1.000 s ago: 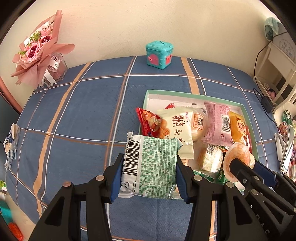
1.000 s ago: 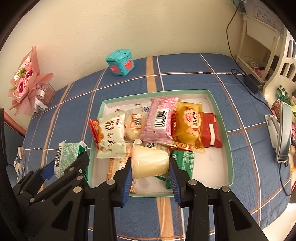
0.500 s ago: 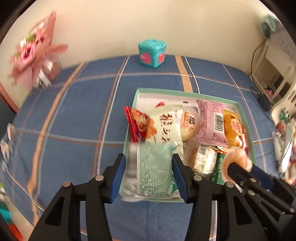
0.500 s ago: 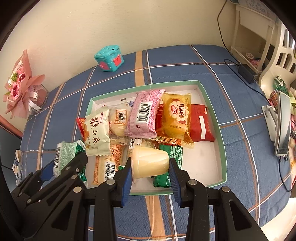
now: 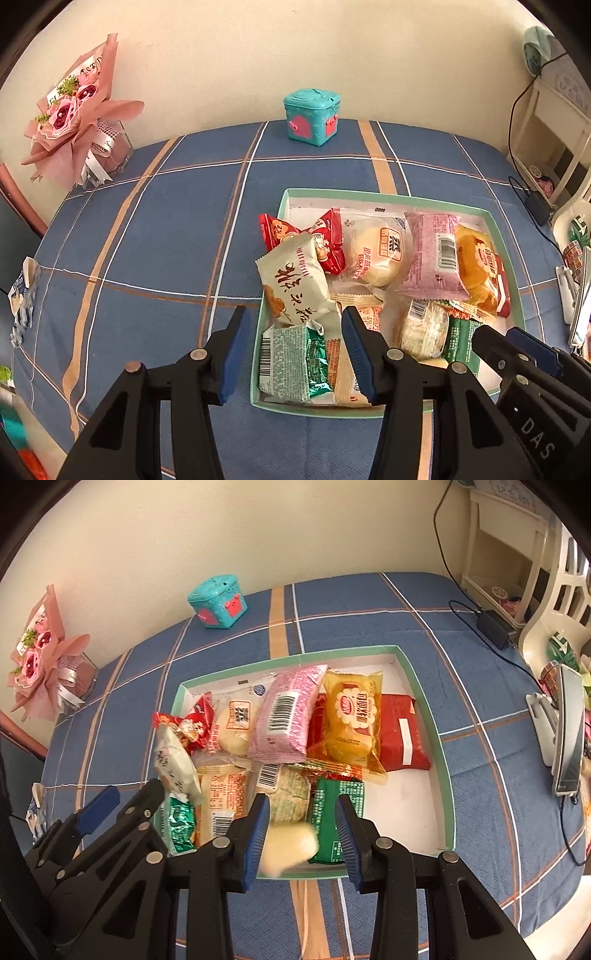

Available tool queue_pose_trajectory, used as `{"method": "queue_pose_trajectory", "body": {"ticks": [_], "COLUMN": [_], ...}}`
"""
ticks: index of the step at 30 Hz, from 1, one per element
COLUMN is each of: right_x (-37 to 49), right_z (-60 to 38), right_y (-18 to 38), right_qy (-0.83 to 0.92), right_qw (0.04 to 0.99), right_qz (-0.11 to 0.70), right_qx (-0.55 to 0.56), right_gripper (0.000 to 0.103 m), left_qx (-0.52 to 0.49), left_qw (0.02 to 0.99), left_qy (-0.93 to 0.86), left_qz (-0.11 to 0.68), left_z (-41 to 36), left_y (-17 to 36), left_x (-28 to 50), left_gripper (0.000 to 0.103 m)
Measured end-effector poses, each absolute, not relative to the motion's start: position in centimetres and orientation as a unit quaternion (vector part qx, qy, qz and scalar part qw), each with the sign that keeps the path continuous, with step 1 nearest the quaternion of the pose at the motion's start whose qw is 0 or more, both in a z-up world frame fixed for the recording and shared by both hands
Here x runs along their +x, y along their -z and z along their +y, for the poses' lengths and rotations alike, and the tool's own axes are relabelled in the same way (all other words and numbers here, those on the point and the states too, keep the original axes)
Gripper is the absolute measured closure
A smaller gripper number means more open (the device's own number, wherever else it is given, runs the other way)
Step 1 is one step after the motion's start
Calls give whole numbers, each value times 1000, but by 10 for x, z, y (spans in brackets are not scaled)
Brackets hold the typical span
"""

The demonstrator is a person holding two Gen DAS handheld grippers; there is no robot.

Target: Organize snacks

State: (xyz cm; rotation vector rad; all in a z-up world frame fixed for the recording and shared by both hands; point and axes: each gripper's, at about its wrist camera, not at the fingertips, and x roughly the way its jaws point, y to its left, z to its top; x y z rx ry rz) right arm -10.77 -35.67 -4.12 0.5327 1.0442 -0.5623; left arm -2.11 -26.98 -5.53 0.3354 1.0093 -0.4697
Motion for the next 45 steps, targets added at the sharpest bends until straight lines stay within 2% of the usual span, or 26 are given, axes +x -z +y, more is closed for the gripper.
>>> {"method": "queue_pose_trajectory", "body": {"ticks": [15, 34, 39, 45], "right_x": [-109, -121, -123, -125], "right_z": [-352, -335, -333, -331], "right_y": [45, 34, 34, 34], "right_qy": [262, 262, 263, 263], "right_qw": [795, 808, 809, 809], "right_qz": [487, 475, 474, 474], "right_qx": [249, 229, 229, 228], "right_gripper": [64, 64, 64, 64], "left_qx": [157, 141, 133, 135], "left_qw": [840, 865, 858, 862], "left_qy": [204, 191, 196, 194], "left_qz": [478, 442, 455, 448], "left_z": [-254, -235, -232, -230], "left_y": [55, 39, 43, 41], "left_x": [-22, -26, -27, -29], "left_gripper": [51, 51, 50, 41]}}
